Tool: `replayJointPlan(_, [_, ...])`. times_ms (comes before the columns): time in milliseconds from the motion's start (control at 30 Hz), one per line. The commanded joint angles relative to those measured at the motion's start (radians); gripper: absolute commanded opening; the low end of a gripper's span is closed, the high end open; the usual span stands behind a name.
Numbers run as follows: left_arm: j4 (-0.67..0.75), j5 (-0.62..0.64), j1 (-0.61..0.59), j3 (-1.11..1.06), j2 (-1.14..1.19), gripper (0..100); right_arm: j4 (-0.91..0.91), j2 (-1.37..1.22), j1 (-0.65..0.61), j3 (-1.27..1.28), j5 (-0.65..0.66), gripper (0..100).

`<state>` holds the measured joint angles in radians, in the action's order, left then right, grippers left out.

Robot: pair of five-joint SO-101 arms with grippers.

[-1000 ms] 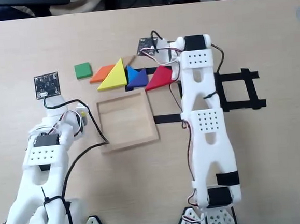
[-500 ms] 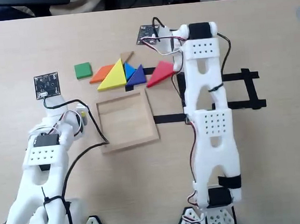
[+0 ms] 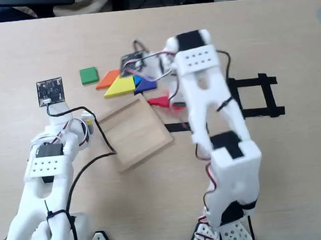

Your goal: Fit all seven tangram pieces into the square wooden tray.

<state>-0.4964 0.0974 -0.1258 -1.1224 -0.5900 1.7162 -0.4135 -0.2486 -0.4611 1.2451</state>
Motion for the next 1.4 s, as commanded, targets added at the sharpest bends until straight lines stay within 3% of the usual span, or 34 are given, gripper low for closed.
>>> replayJointPlan(0, [0.018, 0.009, 0.005, 0.004, -0.003, 17, -0.052, 0.171, -0.101, 0.076, -0.054, 1.1])
replayJointPlan(233, [0.017, 0.009, -0.001, 0.004, -0.003, 17, -0.104, 0.203, -0.203, 0.182, -0.115, 1.1])
replayJointPlan(367, [0.012, 0.006, -0.004, -0.004, -0.005, 17, -0.195, 0.22, -0.028, 0.15, -0.127, 1.1])
replayJointPlan(500, [0.005, 0.003, -0.067, -0.004, -0.015, 17, -0.4, 0.191, 0.137, 0.217, -0.285, 1.1])
replayJointPlan(567, [-0.064, 0.002, -0.105, 0.025, -0.015, 17, -0.557, 0.14, 0.181, 0.321, -0.33, 1.1])
replayJointPlan(667, [-0.242, -0.057, -0.113, 0.099, -0.003, 17, -0.715, 0.073, 0.216, 0.443, -0.256, 1.1])
replayJointPlan(767, [-0.287, -0.091, -0.119, 0.104, -0.002, 17, -0.718, 0.012, 0.219, 0.453, -0.176, 1.1])
replayJointPlan(967, [-0.279, -0.094, -0.119, 0.099, 0.061, 17, -0.718, -0.119, 0.224, 0.352, -0.167, 1.1])
replayJointPlan(1233, [-0.279, -0.14, -0.082, 0.234, 0.367, 17, -0.713, -0.268, 0.229, 0.272, -0.153, 1.1])
replayJointPlan(1367, [-0.288, -0.146, -0.077, 0.277, 0.428, 17, -0.562, -0.262, 0.187, 0.252, -0.023, 1.1])
